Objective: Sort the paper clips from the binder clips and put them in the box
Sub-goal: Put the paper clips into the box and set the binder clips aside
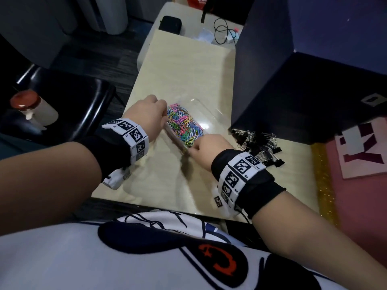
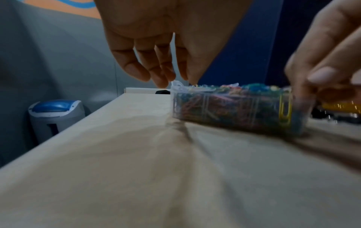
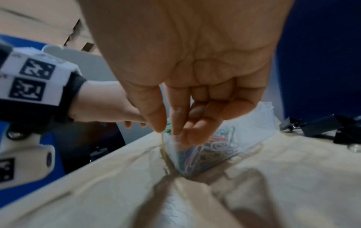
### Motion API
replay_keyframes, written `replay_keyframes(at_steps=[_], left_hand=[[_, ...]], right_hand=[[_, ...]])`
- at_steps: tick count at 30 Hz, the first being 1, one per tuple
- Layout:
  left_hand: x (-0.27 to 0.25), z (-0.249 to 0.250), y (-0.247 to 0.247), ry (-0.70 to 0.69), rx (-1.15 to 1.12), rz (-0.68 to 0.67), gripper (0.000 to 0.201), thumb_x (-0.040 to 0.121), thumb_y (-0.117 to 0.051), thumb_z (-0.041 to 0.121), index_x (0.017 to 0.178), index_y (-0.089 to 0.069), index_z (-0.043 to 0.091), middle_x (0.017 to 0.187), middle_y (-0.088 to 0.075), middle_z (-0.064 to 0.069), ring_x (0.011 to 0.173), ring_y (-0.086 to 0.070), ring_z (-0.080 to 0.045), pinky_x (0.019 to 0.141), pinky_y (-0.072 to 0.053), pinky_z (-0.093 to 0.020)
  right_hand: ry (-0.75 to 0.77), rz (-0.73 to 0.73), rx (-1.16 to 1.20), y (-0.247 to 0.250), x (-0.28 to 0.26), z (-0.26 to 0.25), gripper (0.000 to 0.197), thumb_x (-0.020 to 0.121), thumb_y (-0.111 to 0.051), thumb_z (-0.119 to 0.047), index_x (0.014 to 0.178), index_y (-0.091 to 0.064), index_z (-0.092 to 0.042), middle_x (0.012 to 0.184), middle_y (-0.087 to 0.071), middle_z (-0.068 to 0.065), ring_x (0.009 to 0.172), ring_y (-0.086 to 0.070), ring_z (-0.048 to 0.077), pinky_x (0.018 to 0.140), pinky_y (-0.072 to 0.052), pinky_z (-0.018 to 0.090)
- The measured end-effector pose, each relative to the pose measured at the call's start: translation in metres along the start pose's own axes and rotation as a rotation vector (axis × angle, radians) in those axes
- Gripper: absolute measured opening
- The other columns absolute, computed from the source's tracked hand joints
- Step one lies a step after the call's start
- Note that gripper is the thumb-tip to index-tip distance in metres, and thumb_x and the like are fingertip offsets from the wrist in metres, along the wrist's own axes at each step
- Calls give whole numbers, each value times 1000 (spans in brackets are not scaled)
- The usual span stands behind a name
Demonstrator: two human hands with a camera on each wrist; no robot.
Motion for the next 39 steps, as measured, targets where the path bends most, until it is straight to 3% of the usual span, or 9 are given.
replay_keyframes(at_steps=[3,7,11,15,19,23,28,32,39], left_hand=[[-5,11,2,-8,-2,-21,24,92,-52,33,103,-57,12,105,-55,-13,95,-57,-36,79,-47,-41],[-30,41,-12,-301,202,-88,39,91,-48,41,121,-54,16,128,-50,-9,115,-51,-31,88,-41,-42],[-43,45,-36,-399,332,-283,65,96,-36,51,149,-23,16,160,-10,-5,147,-14,-20,116,-19,-47],[-37,36,-37,-357,412,-383,71,97,-25,54,152,-4,16,161,8,-1,148,6,-15,119,-7,-49],[-32,34,-30,-382,269,-248,66,93,-40,52,147,-29,16,158,-18,-7,145,-20,-22,114,-20,-48],[-32,21,-20,-197,5,-17,42,78,-63,46,108,-54,18,114,-54,-5,105,-52,-30,86,-44,-42],[-29,10,-26,-33,38,-234,42,71,-67,61,84,-47,26,84,-58,5,86,-59,-23,67,-41,-29],[-28,14,-31,4,106,-314,41,75,-66,60,93,-64,24,90,-67,1,93,-62,-23,68,-40,-26],[-29,24,-34,-17,18,-311,26,87,-58,43,80,-67,19,83,-69,-5,85,-62,-27,70,-47,-30]], right_hand=[[-39,104,195,12,-6,6,24,91,-47,-25,102,-67,-17,104,-67,9,98,-61,30,78,-45,28],[-195,298,229,24,-3,29,27,91,-48,-20,116,-59,-18,127,-49,11,117,-48,31,98,-42,39],[-224,195,174,20,6,43,39,94,-43,-17,132,-47,-13,139,-39,12,126,-42,31,103,-38,40],[-229,185,134,16,6,42,39,95,-43,-15,134,-45,-10,141,-37,10,126,-43,30,100,-39,37],[-233,186,120,12,4,42,41,94,-44,-15,134,-44,-9,146,-33,6,125,-43,30,98,-40,37],[-247,182,105,12,4,42,42,93,-44,-16,134,-45,-10,146,-34,6,125,-43,29,98,-41,39],[-265,164,67,12,6,38,44,93,-44,-15,136,-42,-8,142,-35,8,125,-42,29,97,-41,41],[-268,150,53,12,7,38,44,93,-44,-15,136,-42,-7,141,-35,8,126,-41,29,97,-41,41],[-247,163,77,8,8,41,41,93,-43,-15,133,-47,-9,140,-36,8,124,-41,30,99,-40,40]])
Point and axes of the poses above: each hand's wrist, its own x-axis towards the middle knuckle, its own y-axis out of the back of the hand, z = x × y, the point moved 2 cm from there along x, towards the middle knuckle
